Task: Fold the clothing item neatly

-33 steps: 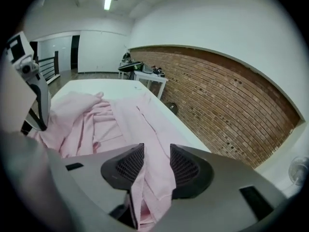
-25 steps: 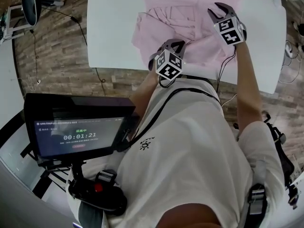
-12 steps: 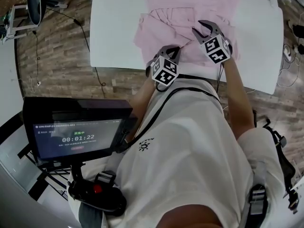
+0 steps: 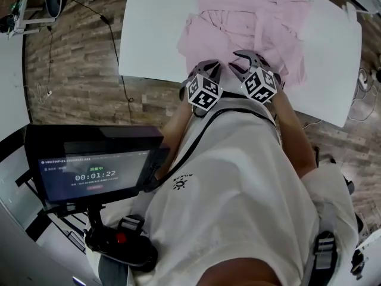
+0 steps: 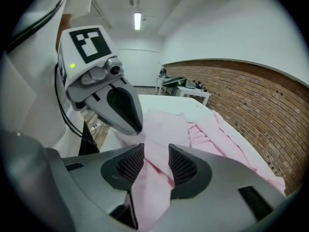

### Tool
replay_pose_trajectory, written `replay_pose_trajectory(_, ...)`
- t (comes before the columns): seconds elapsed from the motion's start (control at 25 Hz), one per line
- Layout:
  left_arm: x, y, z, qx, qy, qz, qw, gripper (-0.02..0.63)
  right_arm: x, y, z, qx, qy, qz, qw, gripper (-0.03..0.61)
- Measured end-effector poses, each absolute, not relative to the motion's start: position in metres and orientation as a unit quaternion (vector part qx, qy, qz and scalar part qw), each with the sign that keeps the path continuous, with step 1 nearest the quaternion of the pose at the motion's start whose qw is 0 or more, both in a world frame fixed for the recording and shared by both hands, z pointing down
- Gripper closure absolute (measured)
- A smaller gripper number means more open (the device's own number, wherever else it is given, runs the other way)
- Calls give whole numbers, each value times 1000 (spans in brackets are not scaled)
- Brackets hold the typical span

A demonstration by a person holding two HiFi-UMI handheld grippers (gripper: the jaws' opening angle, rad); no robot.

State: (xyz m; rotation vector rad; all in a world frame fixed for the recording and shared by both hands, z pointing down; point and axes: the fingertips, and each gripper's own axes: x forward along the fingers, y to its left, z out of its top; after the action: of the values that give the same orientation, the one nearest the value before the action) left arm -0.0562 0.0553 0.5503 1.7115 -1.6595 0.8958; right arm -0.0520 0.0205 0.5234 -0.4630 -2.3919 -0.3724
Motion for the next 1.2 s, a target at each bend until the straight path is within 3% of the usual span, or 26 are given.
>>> replay_pose_trajectory(0.4, -58, 68, 557, 634, -629, 330, 304, 609, -50, 43, 557, -233, -865, -258, 361, 422)
replay_pose_trajectory(0.44, -57, 68, 557, 634, -630, 330, 303, 609, -52, 43, 558, -231, -865, -262, 360, 463)
replay_pose_trajectory(0.48, -57, 69, 557, 634, -631, 329, 303, 609, -53, 42, 558, -230, -864, -266, 360, 546)
replay_pose_trajectory(0.52, -56, 69, 557, 634, -632, 328, 304, 609, -54, 42, 558, -229, -864, -267, 359, 566)
replay_pose_trajectory(0.68, -59, 71, 555, 629, -639, 326, 299, 609, -59, 32, 540, -205, -889, -227, 340, 568)
replay_pose_trajectory(0.92, -107, 25, 566, 607, -663, 322, 297, 609, -118, -79, 542, -106, -936, -134, 308, 568)
replay_pose_trajectory(1.2, -118, 21, 562, 593, -677, 308, 307, 609, -170, -147, 532, -57, -941, -163, 291, 568)
